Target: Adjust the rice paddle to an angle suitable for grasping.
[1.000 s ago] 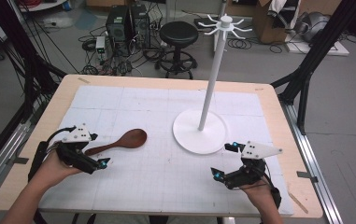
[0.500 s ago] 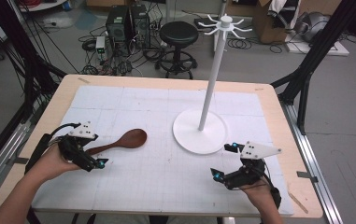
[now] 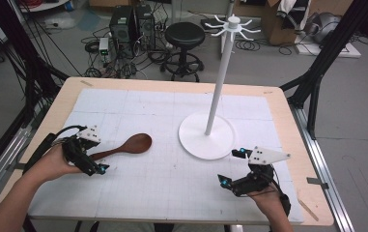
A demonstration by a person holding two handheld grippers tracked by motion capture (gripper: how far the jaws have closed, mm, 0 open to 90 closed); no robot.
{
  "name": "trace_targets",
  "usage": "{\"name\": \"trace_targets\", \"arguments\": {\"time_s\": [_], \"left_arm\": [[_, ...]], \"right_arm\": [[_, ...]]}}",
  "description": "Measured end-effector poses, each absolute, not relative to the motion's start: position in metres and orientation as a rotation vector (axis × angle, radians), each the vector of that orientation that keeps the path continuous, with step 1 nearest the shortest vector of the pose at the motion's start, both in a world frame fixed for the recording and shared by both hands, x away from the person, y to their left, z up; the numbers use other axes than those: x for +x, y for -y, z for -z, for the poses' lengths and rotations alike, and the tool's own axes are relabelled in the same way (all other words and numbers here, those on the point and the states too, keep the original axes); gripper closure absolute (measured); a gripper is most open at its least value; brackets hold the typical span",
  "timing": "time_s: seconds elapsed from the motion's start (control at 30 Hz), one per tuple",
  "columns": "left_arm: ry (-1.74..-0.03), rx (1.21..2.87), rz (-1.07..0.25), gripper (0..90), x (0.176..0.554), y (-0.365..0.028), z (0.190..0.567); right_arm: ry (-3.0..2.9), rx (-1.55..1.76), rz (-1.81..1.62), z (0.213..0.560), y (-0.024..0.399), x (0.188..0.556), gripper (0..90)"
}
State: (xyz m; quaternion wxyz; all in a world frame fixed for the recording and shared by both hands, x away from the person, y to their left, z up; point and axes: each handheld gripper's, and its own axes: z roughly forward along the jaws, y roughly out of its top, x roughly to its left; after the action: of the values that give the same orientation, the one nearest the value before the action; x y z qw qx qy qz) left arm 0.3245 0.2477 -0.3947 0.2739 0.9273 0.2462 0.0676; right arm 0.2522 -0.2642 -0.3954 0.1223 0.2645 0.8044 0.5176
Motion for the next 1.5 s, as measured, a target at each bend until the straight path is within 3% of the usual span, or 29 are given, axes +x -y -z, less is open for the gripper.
{"name": "trace_targets", "arguments": {"time_s": [0.63, 1.07, 1.3, 1.5], "left_arm": [[-0.648, 2.723, -0.102, 4.7, 0.351, -0.234, 0.401], [-0.677, 2.805, -0.131, 11.9, 0.359, -0.217, 0.404], [-0.667, 2.849, -0.124, 21.6, 0.362, -0.21, 0.406], [-0.643, 2.879, -0.122, 24.7, 0.368, -0.203, 0.407]], "right_arm": [[-2.361, 0.782, -1.509, 0.397, 0.264, 0.252, 0.3], [-2.37, 0.773, -1.497, 0.397, 0.263, 0.253, 0.3], [-2.381, 0.773, -1.492, 0.398, 0.262, 0.253, 0.3], [-2.381, 0.769, -1.486, 0.398, 0.262, 0.253, 0.3]]}}
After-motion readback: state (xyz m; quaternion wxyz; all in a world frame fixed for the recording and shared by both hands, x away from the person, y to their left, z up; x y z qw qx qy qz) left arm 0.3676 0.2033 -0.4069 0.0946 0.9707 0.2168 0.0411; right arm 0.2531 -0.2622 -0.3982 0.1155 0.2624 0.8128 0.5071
